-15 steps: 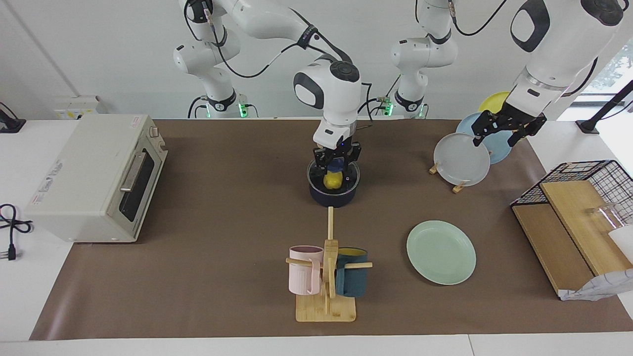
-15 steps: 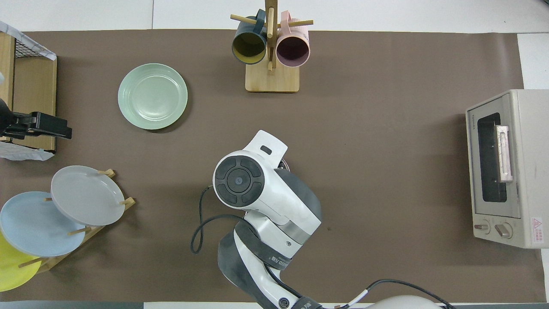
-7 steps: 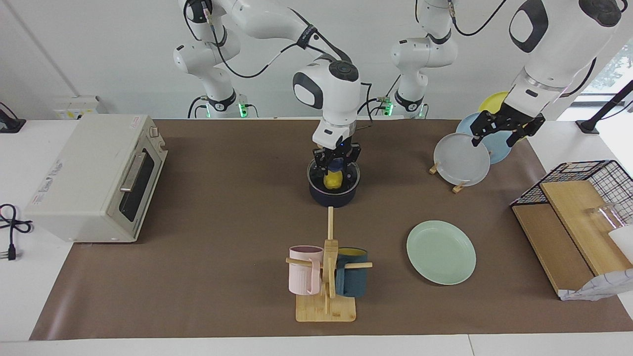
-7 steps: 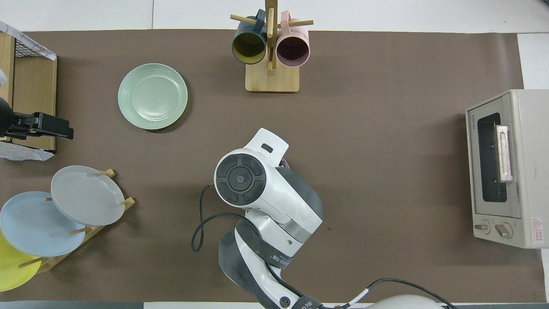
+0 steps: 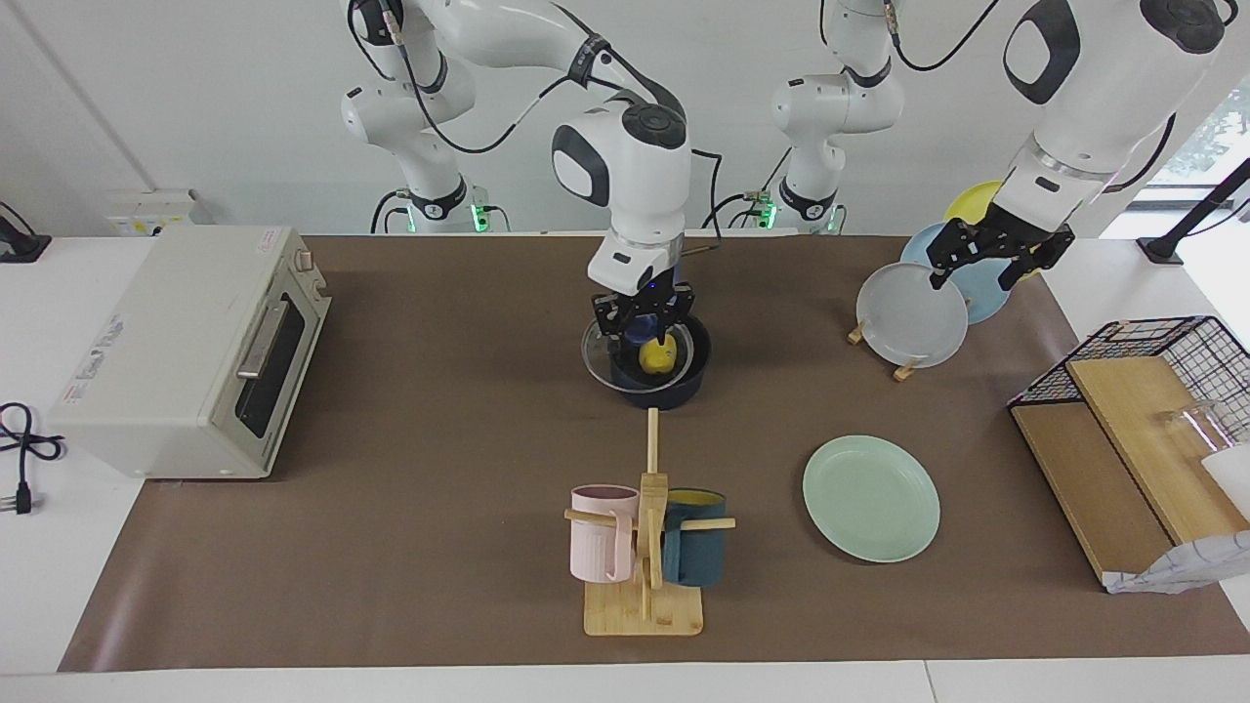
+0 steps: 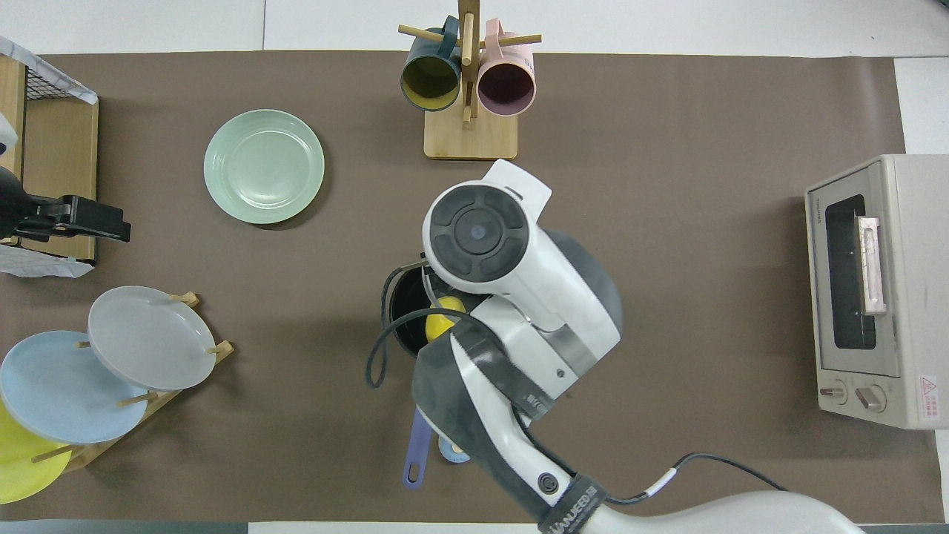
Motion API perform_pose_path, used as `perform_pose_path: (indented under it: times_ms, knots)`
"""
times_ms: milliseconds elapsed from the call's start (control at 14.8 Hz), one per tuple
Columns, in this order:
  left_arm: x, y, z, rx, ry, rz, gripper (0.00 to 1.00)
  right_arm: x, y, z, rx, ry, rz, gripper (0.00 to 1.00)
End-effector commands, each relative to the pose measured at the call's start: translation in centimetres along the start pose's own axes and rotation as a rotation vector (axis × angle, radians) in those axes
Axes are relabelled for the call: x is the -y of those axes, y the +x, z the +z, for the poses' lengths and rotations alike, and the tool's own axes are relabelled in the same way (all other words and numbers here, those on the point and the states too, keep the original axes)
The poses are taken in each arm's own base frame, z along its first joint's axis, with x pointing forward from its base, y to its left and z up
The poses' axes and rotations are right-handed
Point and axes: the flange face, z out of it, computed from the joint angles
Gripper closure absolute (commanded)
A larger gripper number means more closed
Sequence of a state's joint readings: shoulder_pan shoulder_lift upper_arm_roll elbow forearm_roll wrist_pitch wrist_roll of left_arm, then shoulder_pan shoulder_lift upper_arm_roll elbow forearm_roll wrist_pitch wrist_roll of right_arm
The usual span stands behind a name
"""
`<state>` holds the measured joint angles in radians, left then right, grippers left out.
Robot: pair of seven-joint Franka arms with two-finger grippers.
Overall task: Transfer potato from pot to plate
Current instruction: 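Set the lid down with the right gripper while the left gripper approaches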
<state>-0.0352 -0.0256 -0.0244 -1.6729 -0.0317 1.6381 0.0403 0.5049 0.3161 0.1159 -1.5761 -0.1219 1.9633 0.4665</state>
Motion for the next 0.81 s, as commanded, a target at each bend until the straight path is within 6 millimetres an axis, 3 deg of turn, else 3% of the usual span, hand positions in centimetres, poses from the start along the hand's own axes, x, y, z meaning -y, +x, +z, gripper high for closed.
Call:
perform_pose_path:
  times_ms: [0, 202, 404, 606, 741]
  knots:
    - [-1.4, -1.3, 0.4, -0.014, 0.023, 0.006, 0.00, -7.6, 2.1, -0.8, 0.019, -0.012, -0.038, 0.90]
    - [-5.4, -1.6, 1.4, -0.041, 0.020, -0.034, 0.00, -17.5, 3.4, 1.1, 0.059, -0.027, -0.090, 0.90]
    - [-12.0, -3.4, 3.3, -0.023, 0.020, -0.075, 0.00, -24.9, 2.4, 3.6, 0.074, -0.031, -0.119, 0.90]
    - [-17.6, -5.1, 4.8, -0.002, 0.026, -0.114, 0.00, -30.6, -1.3, 8.4, 0.030, -0.033, -0.149, 0.90]
    - [-20.7, -6.3, 6.3, -0.005, 0.026, -0.151, 0.00, -31.6, -2.0, 9.6, 0.026, -0.033, -0.139, 0.90]
